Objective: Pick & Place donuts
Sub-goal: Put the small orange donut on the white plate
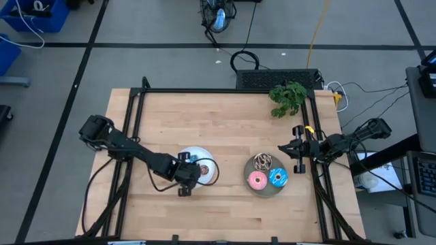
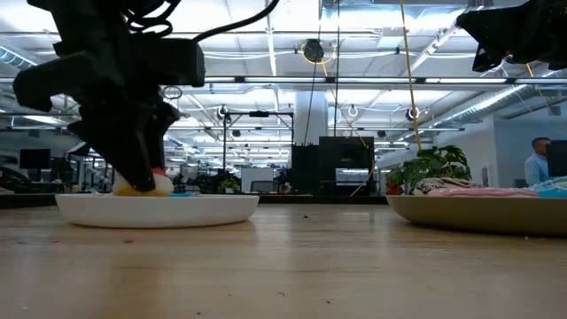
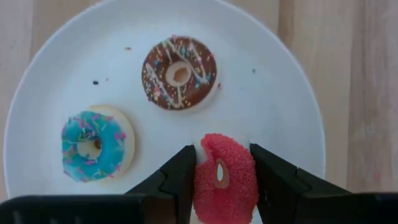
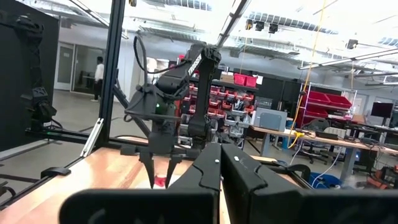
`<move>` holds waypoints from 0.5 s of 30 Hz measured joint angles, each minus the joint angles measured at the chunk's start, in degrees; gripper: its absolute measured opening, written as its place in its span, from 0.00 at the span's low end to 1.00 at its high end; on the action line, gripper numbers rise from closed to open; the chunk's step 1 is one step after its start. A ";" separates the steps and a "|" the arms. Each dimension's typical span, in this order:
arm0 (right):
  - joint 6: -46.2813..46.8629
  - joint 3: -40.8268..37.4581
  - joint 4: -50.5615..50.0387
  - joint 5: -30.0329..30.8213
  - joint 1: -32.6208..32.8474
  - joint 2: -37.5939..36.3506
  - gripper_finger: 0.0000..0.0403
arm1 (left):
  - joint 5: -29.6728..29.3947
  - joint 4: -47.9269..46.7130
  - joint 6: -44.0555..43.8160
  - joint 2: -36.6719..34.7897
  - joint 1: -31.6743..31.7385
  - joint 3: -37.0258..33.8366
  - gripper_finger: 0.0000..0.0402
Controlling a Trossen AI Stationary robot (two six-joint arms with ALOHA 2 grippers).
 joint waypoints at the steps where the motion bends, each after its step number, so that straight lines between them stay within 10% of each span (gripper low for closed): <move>1: -0.01 -0.02 0.01 0.00 0.00 0.01 0.00 | 0.00 -0.05 0.11 0.27 -0.01 -0.11 0.35; 15: -0.01 0.01 0.01 0.00 0.00 0.01 0.00 | -1.30 -0.64 3.19 0.79 -0.52 -0.18 0.59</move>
